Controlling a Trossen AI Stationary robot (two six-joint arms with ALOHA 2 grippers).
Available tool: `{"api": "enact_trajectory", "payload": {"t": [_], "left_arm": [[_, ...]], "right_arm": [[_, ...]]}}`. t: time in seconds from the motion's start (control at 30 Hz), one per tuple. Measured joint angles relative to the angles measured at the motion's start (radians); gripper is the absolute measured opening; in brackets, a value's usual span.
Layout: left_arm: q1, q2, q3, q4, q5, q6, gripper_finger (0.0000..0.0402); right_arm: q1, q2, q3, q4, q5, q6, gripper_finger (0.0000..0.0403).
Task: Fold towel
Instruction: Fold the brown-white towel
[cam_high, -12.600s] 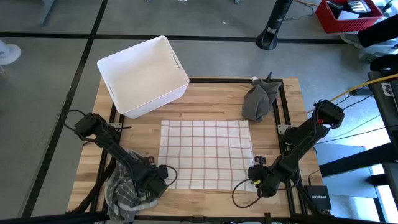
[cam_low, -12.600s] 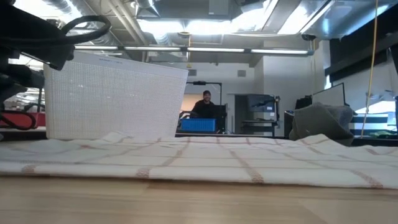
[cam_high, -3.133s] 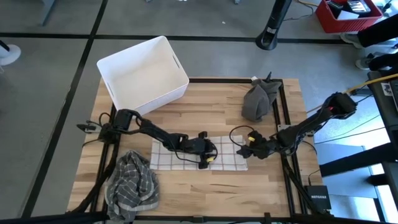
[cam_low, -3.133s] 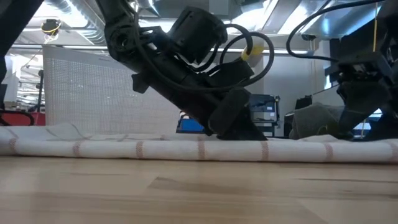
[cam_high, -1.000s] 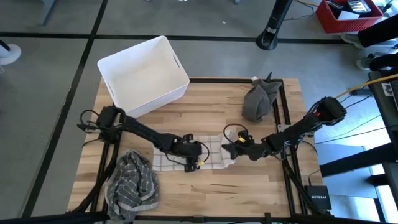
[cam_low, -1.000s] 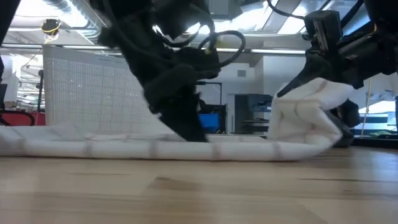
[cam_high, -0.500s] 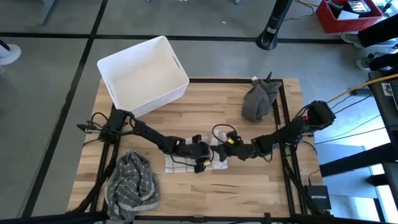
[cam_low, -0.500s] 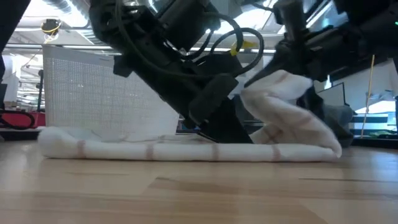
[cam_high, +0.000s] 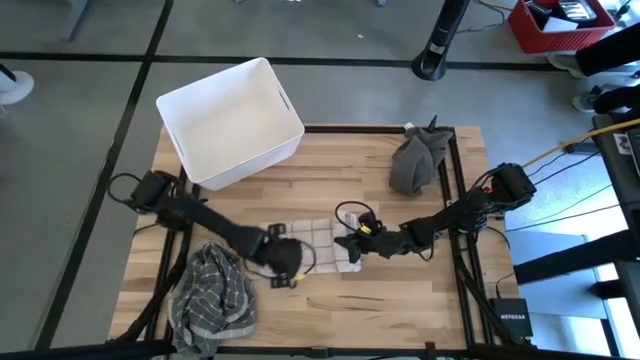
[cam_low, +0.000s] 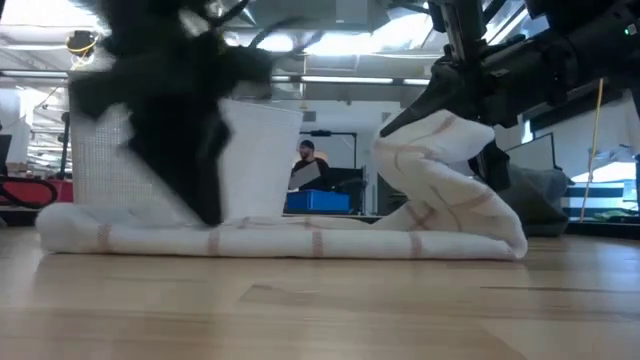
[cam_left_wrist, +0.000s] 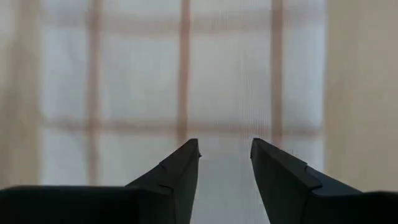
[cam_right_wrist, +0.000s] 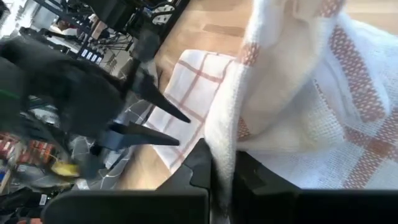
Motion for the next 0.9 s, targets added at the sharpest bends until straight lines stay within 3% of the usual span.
{"api": "enact_trajectory", "payload": {"t": [0.2,0.47,0.63,0.77,0.9], "left_arm": [[-0.016,0.050,-0.141,0.361,-0.051,-0.069,0.0141],[0.003,0.067,-0.153,0.521,-0.077,0.008,0.0141],[0.003,0.042,-0.127,0.471,-0.075,0.018,0.0141],[-0.027,-0.051,-0.084,0.292,-0.076,-0.003,0.0141],[-0.071,-0.133,-0.081,0.108,-0.078,-0.122,0.0141]], "right_arm": [[0.000,0.081,0.059,0.053,-0.027,0.001,0.0021],[-0.036,0.237,0.253,0.057,-0.109,-0.025,0.0021],[-0.059,0.275,0.297,0.029,-0.132,-0.020,0.0021],[-0.059,0.275,0.298,0.035,-0.124,0.003,0.0021],[-0.059,0.275,0.298,0.031,-0.112,0.013,0.0021]]}}
